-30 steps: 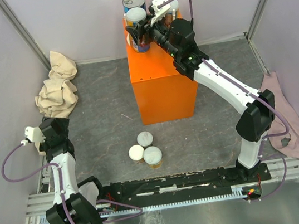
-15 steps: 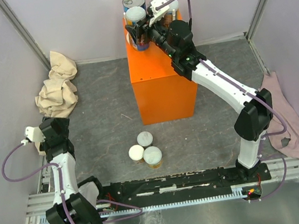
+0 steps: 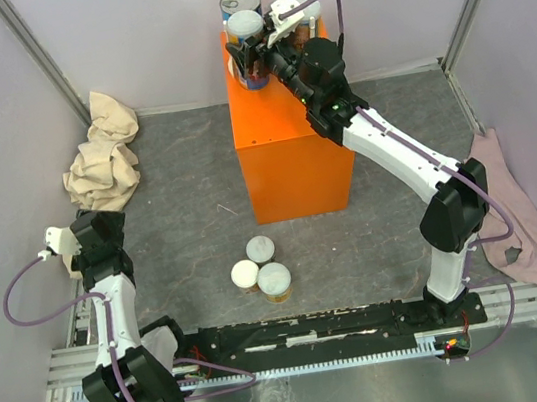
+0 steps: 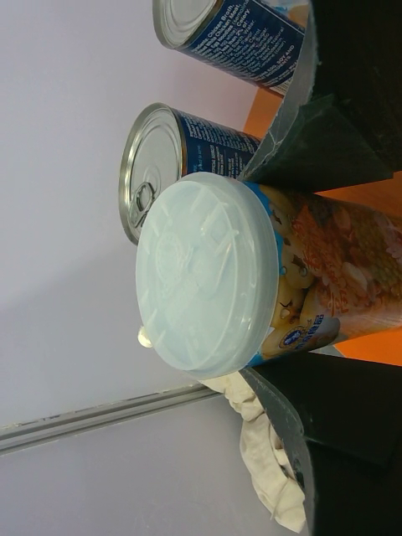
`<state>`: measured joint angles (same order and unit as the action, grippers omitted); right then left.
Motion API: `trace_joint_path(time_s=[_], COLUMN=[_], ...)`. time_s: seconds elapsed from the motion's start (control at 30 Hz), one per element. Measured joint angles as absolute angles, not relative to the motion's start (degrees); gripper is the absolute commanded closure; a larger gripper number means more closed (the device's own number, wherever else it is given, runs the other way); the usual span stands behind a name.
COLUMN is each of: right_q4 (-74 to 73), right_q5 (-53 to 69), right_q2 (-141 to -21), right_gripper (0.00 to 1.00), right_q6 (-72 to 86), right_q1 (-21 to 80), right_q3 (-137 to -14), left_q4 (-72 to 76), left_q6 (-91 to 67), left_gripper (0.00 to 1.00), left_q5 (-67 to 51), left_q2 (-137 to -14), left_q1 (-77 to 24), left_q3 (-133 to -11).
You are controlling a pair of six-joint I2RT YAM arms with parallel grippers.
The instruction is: Place and organize the canned foods onto the counter
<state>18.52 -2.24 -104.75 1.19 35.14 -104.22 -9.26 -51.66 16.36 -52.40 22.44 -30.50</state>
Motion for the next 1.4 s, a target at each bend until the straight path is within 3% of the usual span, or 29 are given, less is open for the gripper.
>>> trace_joint_path(time_s=[0.1,0.27,0.37,0.57,1.4], right_q4=[18.5,18.46,18.46,16.49,14.68], right_q5=[-2.37,-2.5,-2.48,-3.01,-6.07], right_q2=[-104.75,-104.77,-104.77,-104.99,-102.06], right_gripper=[0.58,0.28,0.16,0.01,0.01], right_q6=[1.17,1.15,1.23,1.63,0.95], right_q1=[35.16,35.16,35.16,35.14,37.8], right_q3=[-104.22,-104.22,-104.22,-104.07,-98.78], left_q4=[-9.26,-9.23,-9.19,-9.06,-8.84], left_q6=[-51.66,-51.66,-51.66,-51.66,-51.66], left_gripper=[0.0,0.0,0.0,0.0,0.0], left_q5=[16.36,16.34,16.34,16.32,15.9], left_q2=[-52.4,-52.4,-52.4,-52.4,-52.4], left_q1=[22.44,22.44,22.44,22.44,22.44], left_q3=[-30.46,-30.35,-30.33,-30.33,-30.3])
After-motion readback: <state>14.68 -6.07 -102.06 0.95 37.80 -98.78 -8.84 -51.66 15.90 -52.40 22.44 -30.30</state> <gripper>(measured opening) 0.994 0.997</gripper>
